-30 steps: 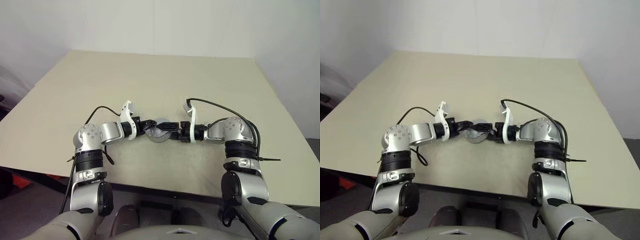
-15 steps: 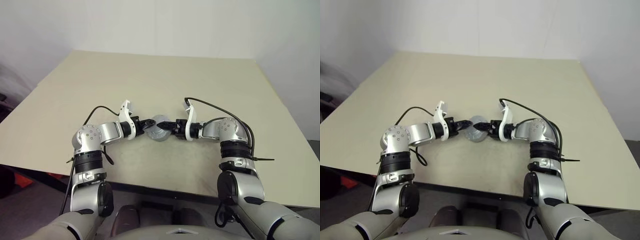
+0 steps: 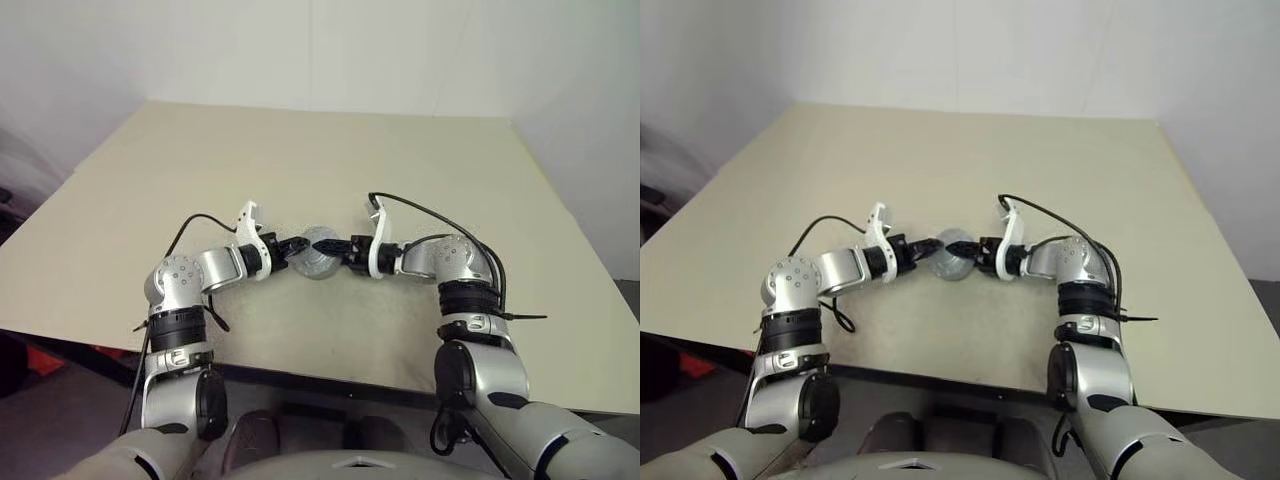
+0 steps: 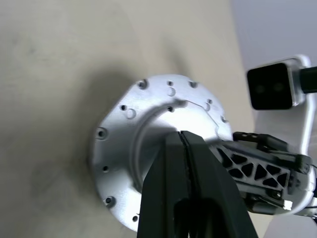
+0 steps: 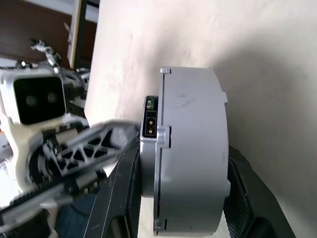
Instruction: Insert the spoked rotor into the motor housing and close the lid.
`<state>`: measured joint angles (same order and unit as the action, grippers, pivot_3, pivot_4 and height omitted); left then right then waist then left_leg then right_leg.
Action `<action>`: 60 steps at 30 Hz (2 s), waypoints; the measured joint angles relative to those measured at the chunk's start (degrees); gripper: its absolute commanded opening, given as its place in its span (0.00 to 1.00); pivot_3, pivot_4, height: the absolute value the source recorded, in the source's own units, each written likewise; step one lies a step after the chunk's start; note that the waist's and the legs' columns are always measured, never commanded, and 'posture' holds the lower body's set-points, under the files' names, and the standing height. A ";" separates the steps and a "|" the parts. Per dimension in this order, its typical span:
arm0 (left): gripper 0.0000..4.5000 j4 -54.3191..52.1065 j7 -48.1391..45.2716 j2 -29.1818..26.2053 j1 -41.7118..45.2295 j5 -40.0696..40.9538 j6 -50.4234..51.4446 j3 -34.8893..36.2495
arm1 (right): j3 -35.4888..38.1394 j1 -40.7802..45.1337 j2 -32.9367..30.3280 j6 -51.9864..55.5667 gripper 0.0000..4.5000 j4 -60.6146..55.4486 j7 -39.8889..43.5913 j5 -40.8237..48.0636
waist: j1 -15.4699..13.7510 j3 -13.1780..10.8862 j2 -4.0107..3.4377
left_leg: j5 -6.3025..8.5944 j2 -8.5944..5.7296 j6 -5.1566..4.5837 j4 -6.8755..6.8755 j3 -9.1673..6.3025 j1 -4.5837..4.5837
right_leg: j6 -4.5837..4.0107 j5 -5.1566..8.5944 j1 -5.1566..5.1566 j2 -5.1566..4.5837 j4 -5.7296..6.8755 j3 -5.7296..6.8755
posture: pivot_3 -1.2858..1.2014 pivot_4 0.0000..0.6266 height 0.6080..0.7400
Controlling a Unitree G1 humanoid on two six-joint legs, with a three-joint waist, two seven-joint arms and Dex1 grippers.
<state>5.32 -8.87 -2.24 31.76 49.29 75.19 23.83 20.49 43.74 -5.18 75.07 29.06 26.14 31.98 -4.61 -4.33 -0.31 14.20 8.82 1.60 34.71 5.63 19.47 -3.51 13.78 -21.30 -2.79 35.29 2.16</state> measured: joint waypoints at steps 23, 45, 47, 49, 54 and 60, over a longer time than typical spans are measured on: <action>0.00 -11.01 6.23 -1.47 -10.38 20.55 -10.42 9.05 | 22.85 10.34 8.79 -7.53 0.46 12.99 -23.06 13.19 | 0.48 -0.13 -0.07 | -0.12 0.01 -0.20 0.00 0.08 1.01 | 0.25 -0.17 -1.10 0.04 0.03 0.40 | 0.52 0.00 1.00; 0.84 -8.27 15.47 -1.87 -13.77 36.18 -21.04 7.00 | 25.72 11.66 9.33 -0.91 0.46 6.94 -31.05 30.95 | 0.35 -0.13 -0.04 | -0.04 0.01 0.07 0.14 -0.03 1.10 | 0.35 -0.23 -1.07 0.04 0.20 0.52 | 0.52 0.00 1.00; 0.84 -8.03 15.55 -2.20 -13.69 38.66 -20.91 6.19 | 25.10 11.24 9.33 0.84 0.46 5.92 -31.29 32.07 | 0.27 -0.13 -0.04 | -0.04 0.01 0.08 0.15 -0.03 1.09 | 0.36 -0.23 -1.06 0.04 0.23 0.52 | 0.52 0.00 1.00; 0.84 -7.60 15.55 -2.53 -13.21 41.58 -20.18 4.72 | 24.44 10.11 9.34 2.48 0.46 4.41 -31.43 33.48 | 0.09 -0.13 -0.04 | -0.04 0.00 0.09 0.20 -0.03 1.09 | 0.37 -0.24 -1.06 0.04 0.26 0.52 | 0.52 0.00 1.00; 0.84 -5.97 15.60 -3.45 -11.93 45.56 -18.69 0.44 | 22.49 8.36 10.20 4.03 0.46 1.33 -32.20 34.98 | -0.15 -0.13 -0.04 | -0.06 0.01 0.12 0.33 -0.03 1.09 | 0.42 -0.27 -1.05 0.03 0.38 0.51 | 0.52 0.00 1.00; 0.84 -4.65 15.12 -4.41 -10.87 47.71 -18.81 -2.63 | 19.89 7.21 10.50 4.35 0.46 -0.58 -32.60 35.75 | -0.30 -0.13 -0.04 | -0.12 0.01 0.23 0.34 -0.03 1.10 | 0.44 -0.27 -0.99 0.03 0.42 0.51 | 0.52 0.00 1.00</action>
<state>0.67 6.25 -6.65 20.88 97.00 56.38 21.20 40.38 50.95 5.32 79.42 28.48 -6.46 67.74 -4.90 -4.46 -0.34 14.08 8.84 1.83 35.05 5.59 20.57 -3.07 13.51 -22.29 -2.76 35.71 2.67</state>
